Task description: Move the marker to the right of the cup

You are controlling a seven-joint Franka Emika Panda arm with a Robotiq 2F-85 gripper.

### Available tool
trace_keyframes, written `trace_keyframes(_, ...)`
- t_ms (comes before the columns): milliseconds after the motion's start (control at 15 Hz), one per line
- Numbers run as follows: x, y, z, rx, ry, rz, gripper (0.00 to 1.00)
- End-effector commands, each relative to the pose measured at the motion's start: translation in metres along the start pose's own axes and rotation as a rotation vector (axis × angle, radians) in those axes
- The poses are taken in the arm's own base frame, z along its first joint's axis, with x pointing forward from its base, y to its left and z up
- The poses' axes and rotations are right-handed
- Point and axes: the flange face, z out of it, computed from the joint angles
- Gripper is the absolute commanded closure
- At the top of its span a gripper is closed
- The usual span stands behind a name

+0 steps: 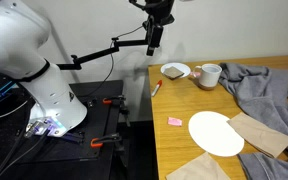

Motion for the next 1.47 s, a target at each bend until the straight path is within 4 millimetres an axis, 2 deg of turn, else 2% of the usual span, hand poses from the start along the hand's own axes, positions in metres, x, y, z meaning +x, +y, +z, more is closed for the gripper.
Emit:
trace_keyframes(0,0.000,0.000,-0.001,0.000,-0.001,0.000,0.00)
trace_keyframes(400,0.000,0.000,-0.001,0.000,-0.001,0.000,0.00)
trace_keyframes(733,0.002,-0.008,0.005,-0.037,0.082,-0.130,0.00)
trace_keyframes(1200,0.005,-0.025,0.034,-0.156,0.188,-0.426,0.00)
trace_keyframes(1400,0.004,-0.035,0.053,-0.218,0.238,-0.573,0.00)
